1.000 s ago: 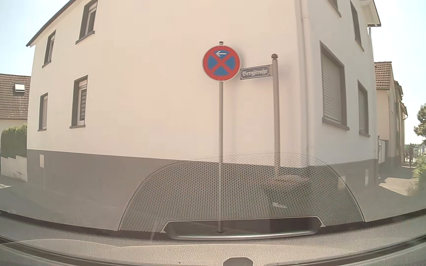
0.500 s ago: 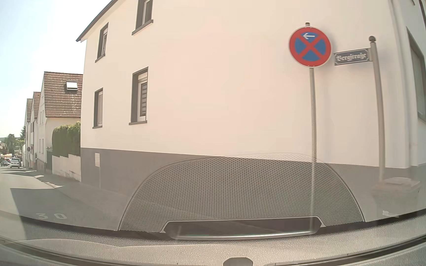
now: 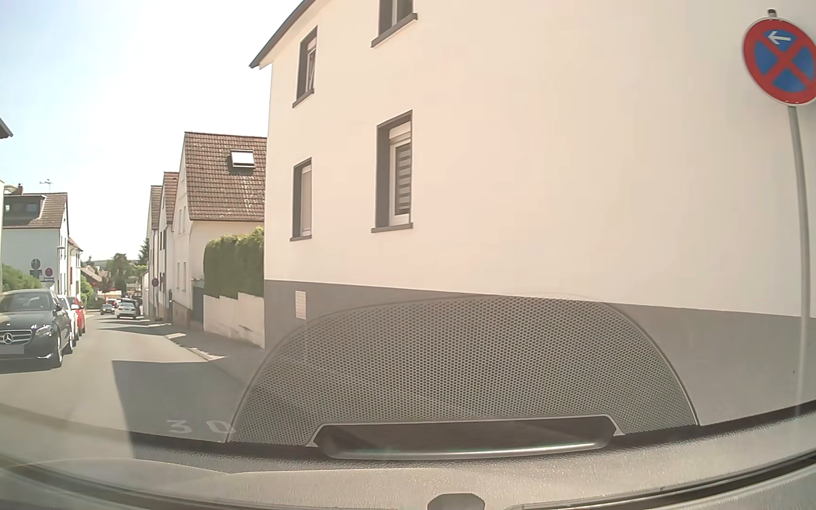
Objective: Follow the waypoints while adhering to traffic rules and regulations
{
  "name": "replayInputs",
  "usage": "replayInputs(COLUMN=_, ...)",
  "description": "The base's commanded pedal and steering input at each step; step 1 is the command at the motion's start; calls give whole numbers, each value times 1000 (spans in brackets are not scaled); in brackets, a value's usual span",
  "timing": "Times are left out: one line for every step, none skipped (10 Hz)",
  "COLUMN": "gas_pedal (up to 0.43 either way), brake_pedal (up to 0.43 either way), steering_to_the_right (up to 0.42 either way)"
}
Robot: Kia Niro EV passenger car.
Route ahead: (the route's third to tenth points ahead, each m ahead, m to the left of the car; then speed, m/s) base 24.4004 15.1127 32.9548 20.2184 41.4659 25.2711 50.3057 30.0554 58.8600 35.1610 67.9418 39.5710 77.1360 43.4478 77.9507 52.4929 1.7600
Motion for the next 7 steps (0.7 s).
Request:
replayInputs(gas_pedal=0, brake_pedal=0, steering_to_the_right=-773)
replayInputs(gas_pedal=0, brake_pedal=0, steering_to_the_right=-743)
replayInputs(gas_pedal=0, brake_pedal=0, steering_to_the_right=-701)
replayInputs(gas_pedal=0, brake_pedal=0, steering_to_the_right=-666)
replayInputs(gas_pedal=0, brake_pedal=0, steering_to_the_right=-636)
replayInputs(gas_pedal=0, brake_pedal=0, steering_to_the_right=-598)
replayInputs(gas_pedal=0, brake_pedal=0, steering_to_the_right=-560)
